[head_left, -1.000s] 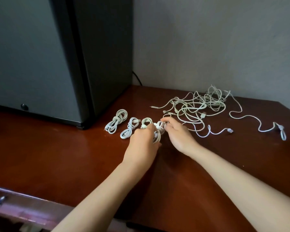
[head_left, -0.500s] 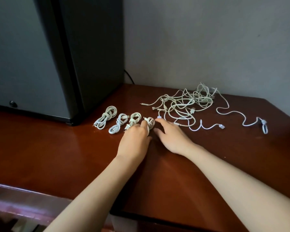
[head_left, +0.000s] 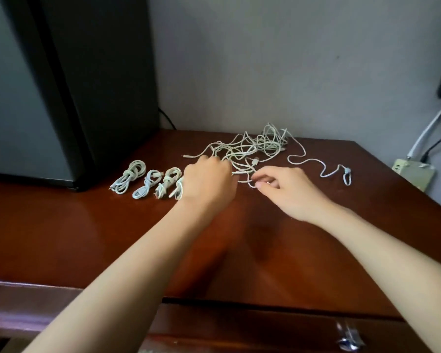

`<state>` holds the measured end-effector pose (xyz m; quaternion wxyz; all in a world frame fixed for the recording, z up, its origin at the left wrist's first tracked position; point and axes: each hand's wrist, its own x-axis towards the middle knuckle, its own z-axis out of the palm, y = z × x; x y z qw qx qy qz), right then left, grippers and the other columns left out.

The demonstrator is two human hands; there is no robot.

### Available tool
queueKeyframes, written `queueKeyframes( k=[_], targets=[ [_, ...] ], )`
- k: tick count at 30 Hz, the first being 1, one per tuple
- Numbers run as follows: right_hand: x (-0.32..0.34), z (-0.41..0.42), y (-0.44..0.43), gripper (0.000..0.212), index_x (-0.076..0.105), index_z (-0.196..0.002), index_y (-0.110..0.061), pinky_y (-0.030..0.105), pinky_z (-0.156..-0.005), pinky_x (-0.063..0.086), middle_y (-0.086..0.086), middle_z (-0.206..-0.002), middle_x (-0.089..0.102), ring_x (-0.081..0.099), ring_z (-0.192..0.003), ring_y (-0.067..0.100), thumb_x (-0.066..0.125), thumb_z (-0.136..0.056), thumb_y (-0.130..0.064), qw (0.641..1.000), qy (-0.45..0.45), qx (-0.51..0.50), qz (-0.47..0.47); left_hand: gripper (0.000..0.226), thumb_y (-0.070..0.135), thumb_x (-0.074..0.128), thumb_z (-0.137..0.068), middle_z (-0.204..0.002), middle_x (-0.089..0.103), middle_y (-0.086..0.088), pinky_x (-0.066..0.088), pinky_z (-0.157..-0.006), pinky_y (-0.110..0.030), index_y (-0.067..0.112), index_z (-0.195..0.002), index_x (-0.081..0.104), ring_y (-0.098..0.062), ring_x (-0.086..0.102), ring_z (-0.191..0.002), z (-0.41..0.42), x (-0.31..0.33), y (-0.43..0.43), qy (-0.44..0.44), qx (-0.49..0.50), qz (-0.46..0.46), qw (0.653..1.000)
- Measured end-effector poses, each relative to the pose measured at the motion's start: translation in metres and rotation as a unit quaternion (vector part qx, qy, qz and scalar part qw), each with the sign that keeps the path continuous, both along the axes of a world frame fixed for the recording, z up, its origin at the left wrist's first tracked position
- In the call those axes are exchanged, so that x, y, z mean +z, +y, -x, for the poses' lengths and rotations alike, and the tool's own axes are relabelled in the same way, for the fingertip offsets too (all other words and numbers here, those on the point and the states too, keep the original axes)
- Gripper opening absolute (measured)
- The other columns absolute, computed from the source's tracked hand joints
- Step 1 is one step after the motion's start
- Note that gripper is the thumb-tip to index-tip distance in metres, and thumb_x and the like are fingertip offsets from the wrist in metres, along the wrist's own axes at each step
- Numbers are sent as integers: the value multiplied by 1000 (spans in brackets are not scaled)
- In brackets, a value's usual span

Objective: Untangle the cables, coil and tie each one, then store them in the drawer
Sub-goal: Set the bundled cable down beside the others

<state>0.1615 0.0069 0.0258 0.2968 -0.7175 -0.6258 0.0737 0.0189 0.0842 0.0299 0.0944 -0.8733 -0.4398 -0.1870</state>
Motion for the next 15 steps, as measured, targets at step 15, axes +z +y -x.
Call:
queueKeyframes(
  k=[15],
  targets=[
    [-61, -54, 39, 54, 37, -145, -30, 15, -108, 14, -18, -155, 24, 24, -137, 13, 48, -96, -11, 997, -71, -8, 26, 42, 20, 43, -97, -136, 49, -9, 39, -102, -39, 10, -138, 45, -28, 40, -128, -77, -53, 26, -50, -98, 178, 978]
  ],
)
